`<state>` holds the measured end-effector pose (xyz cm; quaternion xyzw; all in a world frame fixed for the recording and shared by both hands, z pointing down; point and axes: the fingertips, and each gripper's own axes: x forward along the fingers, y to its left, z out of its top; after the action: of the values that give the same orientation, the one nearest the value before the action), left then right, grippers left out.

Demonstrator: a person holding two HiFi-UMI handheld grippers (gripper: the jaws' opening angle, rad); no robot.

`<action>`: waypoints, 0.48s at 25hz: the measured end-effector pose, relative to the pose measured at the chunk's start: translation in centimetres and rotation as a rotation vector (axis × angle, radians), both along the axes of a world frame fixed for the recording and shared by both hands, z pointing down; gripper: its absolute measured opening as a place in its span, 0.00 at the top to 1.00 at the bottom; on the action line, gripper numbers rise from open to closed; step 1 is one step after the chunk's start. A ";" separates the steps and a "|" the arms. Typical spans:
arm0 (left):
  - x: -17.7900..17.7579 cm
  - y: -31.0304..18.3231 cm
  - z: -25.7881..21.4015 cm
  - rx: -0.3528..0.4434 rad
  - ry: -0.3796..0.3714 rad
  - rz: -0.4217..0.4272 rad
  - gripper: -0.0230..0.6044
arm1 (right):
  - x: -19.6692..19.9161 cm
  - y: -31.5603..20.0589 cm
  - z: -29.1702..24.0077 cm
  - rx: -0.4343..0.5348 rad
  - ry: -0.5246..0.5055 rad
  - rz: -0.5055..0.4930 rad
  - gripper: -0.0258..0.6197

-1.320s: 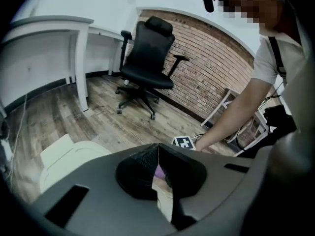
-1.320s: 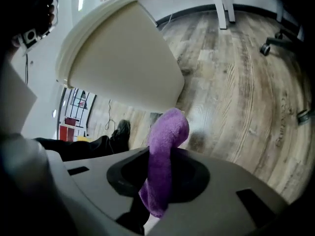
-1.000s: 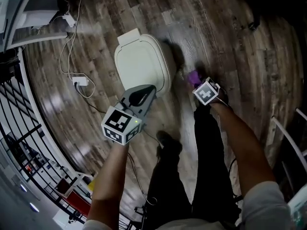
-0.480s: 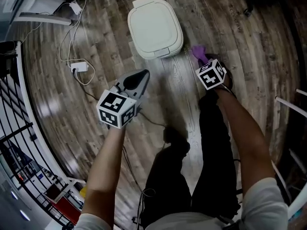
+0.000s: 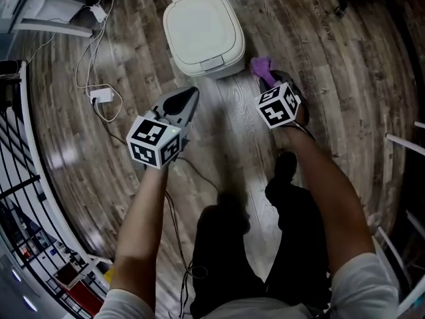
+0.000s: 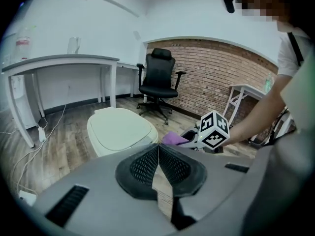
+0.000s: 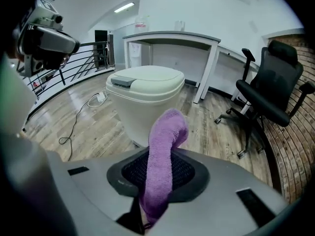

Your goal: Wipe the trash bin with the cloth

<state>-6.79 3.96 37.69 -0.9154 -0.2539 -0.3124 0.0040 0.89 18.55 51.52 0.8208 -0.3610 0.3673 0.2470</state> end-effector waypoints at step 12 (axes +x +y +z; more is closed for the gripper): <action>0.8 -0.2 11.1 -0.187 0.237 -0.216 0.96 | 4.6 -1.4 2.7 -0.007 0.271 0.020 0.82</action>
<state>-6.00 3.73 48.76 -0.9642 -0.1796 -0.1760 -0.0846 5.47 17.16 54.23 0.8655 -0.3148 0.2570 0.2928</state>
